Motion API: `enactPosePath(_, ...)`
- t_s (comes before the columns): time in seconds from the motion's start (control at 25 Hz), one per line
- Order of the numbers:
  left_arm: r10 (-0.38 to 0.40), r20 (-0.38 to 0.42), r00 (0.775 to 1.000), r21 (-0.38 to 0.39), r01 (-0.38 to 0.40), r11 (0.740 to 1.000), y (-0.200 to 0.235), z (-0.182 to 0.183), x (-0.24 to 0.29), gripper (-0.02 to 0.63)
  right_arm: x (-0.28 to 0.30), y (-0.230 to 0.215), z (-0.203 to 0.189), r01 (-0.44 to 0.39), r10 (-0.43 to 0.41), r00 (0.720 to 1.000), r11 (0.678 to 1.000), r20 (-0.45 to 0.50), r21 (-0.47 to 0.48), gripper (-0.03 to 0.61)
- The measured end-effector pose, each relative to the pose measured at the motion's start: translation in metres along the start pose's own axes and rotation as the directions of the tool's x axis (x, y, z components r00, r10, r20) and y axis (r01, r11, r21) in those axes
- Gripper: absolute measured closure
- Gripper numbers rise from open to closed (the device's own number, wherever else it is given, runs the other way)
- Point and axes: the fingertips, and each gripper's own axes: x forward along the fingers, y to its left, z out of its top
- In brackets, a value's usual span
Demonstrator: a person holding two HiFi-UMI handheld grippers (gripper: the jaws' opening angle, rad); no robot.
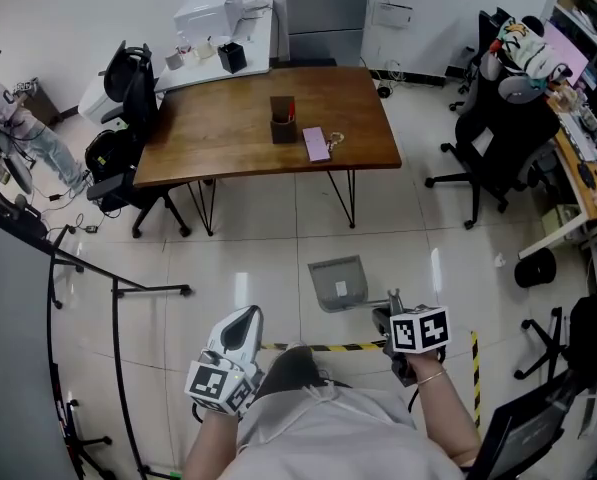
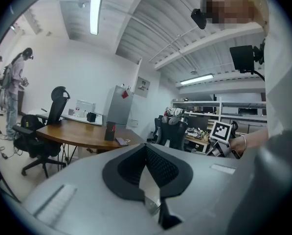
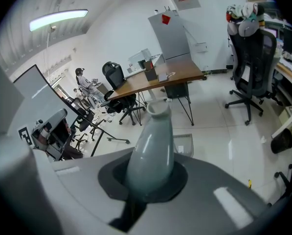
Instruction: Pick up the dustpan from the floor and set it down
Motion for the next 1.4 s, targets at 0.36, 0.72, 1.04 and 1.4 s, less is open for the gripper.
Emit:
enactPosePath(0.36, -0.067, -0.044, 0.997, -0.039, 0.065, 0.997, 0.045, 0.002, 0.069, 0.6, 0.041, -0.013, 0.045, 0.02, -0.018, 0.999, 0.999, -0.045, 0.047, 0.575)
enactPosePath(0.72, -0.104, -0.051, 0.993, -0.06, 0.101, 0.993, 0.109, 0.036, 0.136, 0.6, 0.094, -0.038, 0.098, 0.071, -0.067, 0.997, 0.992, -0.041, 0.108, 0.575)
enactPosePath(1.04, -0.05, -0.084, 0.995, -0.095, 0.041, 0.995, 0.132, 0.021, 0.177, 0.6, 0.17, -0.08, 0.135, 0.082, -0.073, 0.995, 0.986, -0.066, 0.147, 0.575)
enactPosePath(1.4, -0.017, -0.11, 0.994, -0.051, 0.012, 0.999, 0.154, -0.027, 0.22, 0.6, 0.269, -0.148, 0.157, 0.099, -0.084, 0.991, 0.982, -0.101, 0.158, 0.575)
